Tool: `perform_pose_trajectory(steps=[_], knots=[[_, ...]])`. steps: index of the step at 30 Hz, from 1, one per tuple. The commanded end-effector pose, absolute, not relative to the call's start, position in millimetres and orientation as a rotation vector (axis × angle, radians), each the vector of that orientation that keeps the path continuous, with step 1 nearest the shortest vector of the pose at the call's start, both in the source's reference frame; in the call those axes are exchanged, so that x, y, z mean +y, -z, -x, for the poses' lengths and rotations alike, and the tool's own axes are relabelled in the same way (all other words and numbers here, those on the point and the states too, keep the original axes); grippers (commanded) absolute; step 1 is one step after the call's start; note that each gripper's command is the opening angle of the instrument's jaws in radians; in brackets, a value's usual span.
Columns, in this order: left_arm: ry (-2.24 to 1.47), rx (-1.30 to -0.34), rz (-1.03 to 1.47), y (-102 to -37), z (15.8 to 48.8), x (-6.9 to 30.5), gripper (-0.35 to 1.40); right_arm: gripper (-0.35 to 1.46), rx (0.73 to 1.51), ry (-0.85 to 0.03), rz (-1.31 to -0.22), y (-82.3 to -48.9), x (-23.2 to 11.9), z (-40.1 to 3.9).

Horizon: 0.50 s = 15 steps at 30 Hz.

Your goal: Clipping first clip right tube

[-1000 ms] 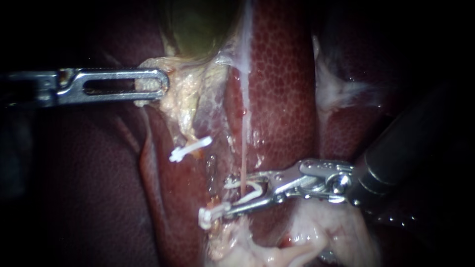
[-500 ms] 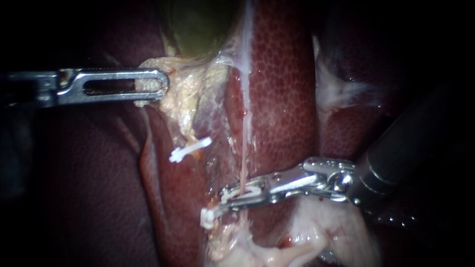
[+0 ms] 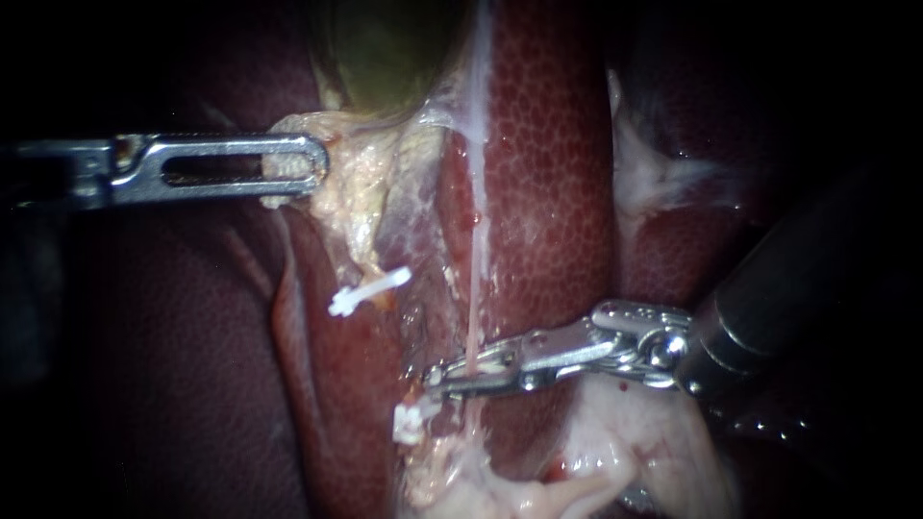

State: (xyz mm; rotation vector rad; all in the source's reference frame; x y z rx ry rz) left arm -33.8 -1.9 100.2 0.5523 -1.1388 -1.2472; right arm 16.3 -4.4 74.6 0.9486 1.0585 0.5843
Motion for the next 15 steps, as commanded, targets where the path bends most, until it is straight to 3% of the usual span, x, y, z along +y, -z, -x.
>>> perform_pose_trajectory(steps=[1,15], knots=[[1.247,-1.139,-0.553,-100.2,33.8,-2.0,-0.35,-0.35,1.059,-0.583,-0.950,-74.6,-4.4,-16.2],[1.247,-1.139,-0.552,-100.2,33.8,-2.0,-0.35,-0.35,1.057,-0.584,-0.955,-74.7,-4.4,-16.2]])
